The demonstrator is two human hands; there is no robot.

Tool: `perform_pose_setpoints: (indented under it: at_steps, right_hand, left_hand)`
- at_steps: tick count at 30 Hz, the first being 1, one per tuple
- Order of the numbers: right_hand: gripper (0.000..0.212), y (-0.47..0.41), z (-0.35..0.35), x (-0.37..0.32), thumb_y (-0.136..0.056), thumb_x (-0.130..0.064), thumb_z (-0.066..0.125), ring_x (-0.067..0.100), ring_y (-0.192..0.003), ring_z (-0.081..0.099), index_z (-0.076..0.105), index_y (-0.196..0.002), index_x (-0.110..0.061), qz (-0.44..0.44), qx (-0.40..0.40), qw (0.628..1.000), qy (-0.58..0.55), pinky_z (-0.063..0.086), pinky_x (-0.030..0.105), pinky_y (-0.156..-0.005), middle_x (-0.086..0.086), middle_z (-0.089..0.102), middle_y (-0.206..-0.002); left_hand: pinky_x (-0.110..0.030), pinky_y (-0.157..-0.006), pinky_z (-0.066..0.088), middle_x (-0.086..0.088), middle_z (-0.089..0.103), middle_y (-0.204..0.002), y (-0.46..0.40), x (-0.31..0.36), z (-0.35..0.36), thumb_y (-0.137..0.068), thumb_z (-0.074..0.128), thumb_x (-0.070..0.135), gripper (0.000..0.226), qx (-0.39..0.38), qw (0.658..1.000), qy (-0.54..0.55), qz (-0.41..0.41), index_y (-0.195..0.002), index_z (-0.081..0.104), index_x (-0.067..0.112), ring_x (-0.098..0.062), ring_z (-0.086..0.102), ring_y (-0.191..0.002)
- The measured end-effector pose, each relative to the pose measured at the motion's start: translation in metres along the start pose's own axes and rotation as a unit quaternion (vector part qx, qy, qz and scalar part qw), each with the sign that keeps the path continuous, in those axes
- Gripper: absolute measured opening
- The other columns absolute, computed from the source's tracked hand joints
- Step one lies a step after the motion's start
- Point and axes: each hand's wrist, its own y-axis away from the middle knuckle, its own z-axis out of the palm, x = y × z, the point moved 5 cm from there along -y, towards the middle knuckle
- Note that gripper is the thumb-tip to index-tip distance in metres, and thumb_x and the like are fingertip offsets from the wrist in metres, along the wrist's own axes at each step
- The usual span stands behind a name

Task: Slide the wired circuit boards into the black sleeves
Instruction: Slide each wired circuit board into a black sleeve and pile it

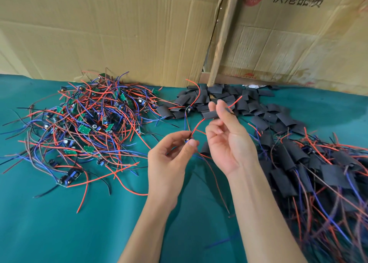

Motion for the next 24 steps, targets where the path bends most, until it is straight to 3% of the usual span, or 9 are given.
perform_pose_setpoints:
  at_steps: [4,7,9,13,16,20,24]
  right_hand:
    - [0.048,0.001,-0.003,0.001,-0.064,-0.024,0.083,0.004,-0.060,0.049,0.069,-0.109,-0.017,-0.015,0.013,0.992,0.126,0.034,0.016,-0.048,-0.002,0.070,-0.100]
    - [0.033,0.002,-0.008,-0.004,-0.073,-0.019,0.085,0.005,-0.070,0.060,0.074,-0.103,-0.016,-0.047,0.033,0.953,0.298,0.039,0.019,-0.058,-0.008,0.074,-0.089]
    - [0.022,0.004,-0.005,-0.007,-0.076,-0.010,0.085,0.006,-0.070,0.066,0.075,-0.095,-0.013,-0.066,0.008,0.934,0.352,0.046,0.017,-0.060,-0.007,0.076,-0.080]
    - [0.020,0.008,0.002,-0.014,-0.073,-0.004,0.088,0.009,-0.065,0.070,0.075,-0.087,-0.009,-0.117,-0.011,0.904,0.410,0.049,0.015,-0.059,0.001,0.076,-0.074]
    - [0.018,0.007,0.001,-0.016,-0.074,-0.006,0.088,0.010,-0.062,0.066,0.074,-0.084,-0.010,-0.114,-0.003,0.909,0.401,0.047,0.014,-0.057,0.001,0.075,-0.070]
    - [0.016,0.006,-0.002,-0.014,-0.075,-0.013,0.088,0.011,-0.063,0.062,0.074,-0.083,-0.014,-0.100,0.007,0.911,0.399,0.044,0.015,-0.055,0.000,0.073,-0.071]
    - [0.016,0.002,-0.008,-0.014,-0.075,-0.020,0.089,0.011,-0.062,0.059,0.075,-0.081,-0.017,-0.103,0.031,0.908,0.405,0.043,0.015,-0.054,-0.002,0.071,-0.071]
  left_hand:
    - [-0.035,-0.073,0.061,-0.011,0.076,-0.089,0.002,0.001,0.002,-0.083,0.079,0.016,0.014,-0.006,1.000,0.022,-0.012,-0.097,0.078,0.018,-0.030,0.075,-0.086]
    - [-0.029,-0.074,0.059,-0.009,0.077,-0.091,0.002,0.001,0.001,-0.085,0.077,0.007,0.018,0.004,1.000,0.023,-0.012,-0.101,0.076,0.015,-0.029,0.076,-0.087]
    - [-0.023,-0.077,0.058,-0.007,0.078,-0.093,0.001,0.001,0.000,-0.083,0.078,0.006,0.024,0.010,1.000,0.011,-0.011,-0.105,0.073,0.015,-0.025,0.076,-0.090]
    - [-0.022,-0.084,0.056,-0.004,0.078,-0.100,-0.001,0.000,-0.001,-0.086,0.074,-0.001,0.025,0.000,1.000,-0.010,-0.004,-0.108,0.072,0.012,-0.020,0.074,-0.099]
    - [-0.026,-0.085,0.058,-0.002,0.079,-0.101,-0.001,-0.001,-0.001,-0.089,0.069,-0.006,0.027,-0.006,1.000,-0.013,-0.006,-0.108,0.075,0.013,-0.015,0.073,-0.094]
    - [-0.030,-0.077,0.060,-0.008,0.078,-0.098,0.000,-0.003,-0.001,-0.088,0.071,-0.003,0.021,0.006,1.000,0.005,-0.008,-0.105,0.076,0.009,-0.019,0.074,-0.087]
    - [-0.026,-0.071,0.058,-0.012,0.077,-0.087,0.000,-0.002,-0.003,-0.084,0.077,0.004,0.006,0.014,1.000,0.006,-0.014,-0.087,0.076,0.010,-0.019,0.072,-0.075]
